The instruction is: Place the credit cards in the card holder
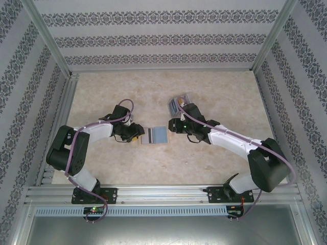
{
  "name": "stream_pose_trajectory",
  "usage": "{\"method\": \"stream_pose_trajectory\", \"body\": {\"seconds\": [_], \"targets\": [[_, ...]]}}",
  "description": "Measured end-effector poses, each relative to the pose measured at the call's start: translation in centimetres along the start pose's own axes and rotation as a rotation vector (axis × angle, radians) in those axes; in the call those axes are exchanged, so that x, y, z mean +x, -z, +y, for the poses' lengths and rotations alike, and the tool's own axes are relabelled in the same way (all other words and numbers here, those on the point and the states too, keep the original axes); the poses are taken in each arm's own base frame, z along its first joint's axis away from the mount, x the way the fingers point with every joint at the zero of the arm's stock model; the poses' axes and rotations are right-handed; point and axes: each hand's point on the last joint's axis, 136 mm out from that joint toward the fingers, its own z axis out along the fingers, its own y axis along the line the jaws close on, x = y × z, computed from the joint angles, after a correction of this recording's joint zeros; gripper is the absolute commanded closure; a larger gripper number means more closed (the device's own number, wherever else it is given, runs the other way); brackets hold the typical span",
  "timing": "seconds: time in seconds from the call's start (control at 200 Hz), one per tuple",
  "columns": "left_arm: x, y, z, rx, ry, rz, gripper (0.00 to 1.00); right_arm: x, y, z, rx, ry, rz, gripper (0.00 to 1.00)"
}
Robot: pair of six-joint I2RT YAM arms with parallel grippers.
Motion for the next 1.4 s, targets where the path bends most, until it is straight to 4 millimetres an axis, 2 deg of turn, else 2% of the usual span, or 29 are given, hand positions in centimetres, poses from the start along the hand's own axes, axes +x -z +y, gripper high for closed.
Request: {"method": "stream_pose_trajectory", "body": {"seconds": [0.165,0.305,0.44,0.659,0.929,1.019,1.239,1.399], "targets": [[-0.1,0.1,-0.1,-0.004,-0.002,0.002,0.56,2.0,0.1,-2.9,0.07,-0.014,0.048,0.55],[0.0,0.1,0.0,-0.005,-0.003,0.004,0.55,2.9,-0.6,-3.3,0.076,-0.016,0.083,0.55],[0.0,0.1,-0.1,-0.007,-0.004,0.006,0.55,3.8,-2.1,-3.7,0.096,-0.014,0.132,0.56],[0.0,0.2,-0.2,-0.008,-0.012,0.009,0.55,3.9,-4.1,-2.8,0.084,-0.003,0.174,0.6],[0.0,0.2,-0.2,-0.006,-0.015,0.012,0.56,3.3,-4.6,-2.3,0.07,0.013,0.171,0.86],[0.0,0.1,-0.2,-0.003,-0.015,0.014,0.56,3.3,-4.6,-2.3,0.07,0.018,0.172,0.9],[0.3,-0.4,0.0,0.001,-0.009,0.033,0.56,3.0,-4.0,-2.0,0.065,0.018,0.165,0.94],[0.3,-1.0,-0.2,0.012,-0.015,0.041,0.58,2.2,-2.6,-1.0,0.032,0.022,0.141,0.93]]}}
